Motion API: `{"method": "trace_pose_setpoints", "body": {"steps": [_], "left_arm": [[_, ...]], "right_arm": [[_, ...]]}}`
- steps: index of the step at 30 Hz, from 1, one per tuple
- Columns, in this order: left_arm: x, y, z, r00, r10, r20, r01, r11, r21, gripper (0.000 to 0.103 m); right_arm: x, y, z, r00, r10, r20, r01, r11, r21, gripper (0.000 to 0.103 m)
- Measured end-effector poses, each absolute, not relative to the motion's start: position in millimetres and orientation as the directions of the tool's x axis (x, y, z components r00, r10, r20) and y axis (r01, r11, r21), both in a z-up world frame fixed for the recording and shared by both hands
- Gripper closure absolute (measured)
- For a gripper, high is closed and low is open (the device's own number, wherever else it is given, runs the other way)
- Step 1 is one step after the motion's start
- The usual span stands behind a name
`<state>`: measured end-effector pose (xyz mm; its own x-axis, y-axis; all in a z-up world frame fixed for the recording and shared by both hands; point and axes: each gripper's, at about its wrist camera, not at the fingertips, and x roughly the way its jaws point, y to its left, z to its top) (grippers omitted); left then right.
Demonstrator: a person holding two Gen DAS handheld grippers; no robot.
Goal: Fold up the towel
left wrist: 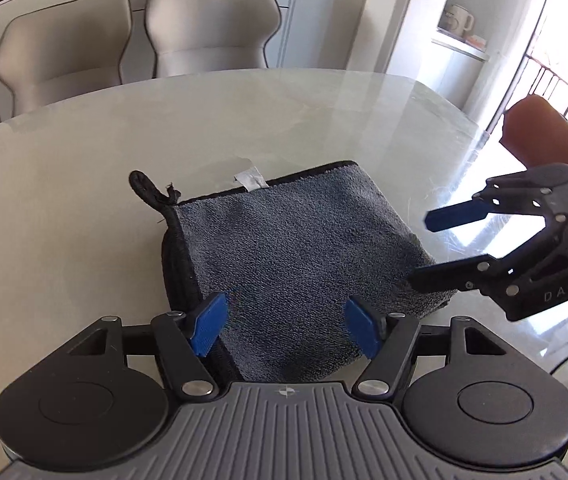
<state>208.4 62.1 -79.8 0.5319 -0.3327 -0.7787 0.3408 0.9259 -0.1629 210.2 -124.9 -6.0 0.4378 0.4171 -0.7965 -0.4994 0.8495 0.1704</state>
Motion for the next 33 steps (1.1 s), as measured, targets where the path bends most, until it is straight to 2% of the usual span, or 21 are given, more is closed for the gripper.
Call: {"method": "trace_pose_setpoints", "body": {"steps": [2, 7, 14, 18, 30, 33], "left_arm": [[201, 61, -76, 0.533, -0.308, -0.788, 0.307, 0.938, -0.159, 0.023], [178, 61, -74, 0.517, -0.228, -0.825, 0.191, 0.970, -0.148, 0.022], [132, 66, -59, 0.552, -0.167, -0.817, 0.091, 0.986, -0.140, 0.020], [109, 66, -48, 0.576, -0.113, -0.809, 0.044, 0.993, -0.107, 0.020], [46, 61, -14, 0.591, -0.098, -0.801, -0.016, 0.991, -0.134, 0.015], [32, 58, -6, 0.596, -0.100, -0.797, -0.016, 0.991, -0.136, 0.008]], "right_arm": [[202, -124, -2, 0.446, 0.388, -0.807, -0.463, 0.871, 0.163, 0.027], [183, -123, 8, 0.461, 0.351, -0.815, -0.377, 0.909, 0.178, 0.009], [152, -119, 20, 0.472, 0.294, -0.831, -0.309, 0.938, 0.156, 0.001], [138, -119, 29, 0.451, 0.274, -0.850, -0.248, 0.953, 0.176, 0.001], [77, -122, 69, 0.517, 0.173, -0.838, -0.151, 0.982, 0.110, 0.001], [61, -123, 81, 0.535, 0.177, -0.826, -0.141, 0.983, 0.119, 0.001]]}}
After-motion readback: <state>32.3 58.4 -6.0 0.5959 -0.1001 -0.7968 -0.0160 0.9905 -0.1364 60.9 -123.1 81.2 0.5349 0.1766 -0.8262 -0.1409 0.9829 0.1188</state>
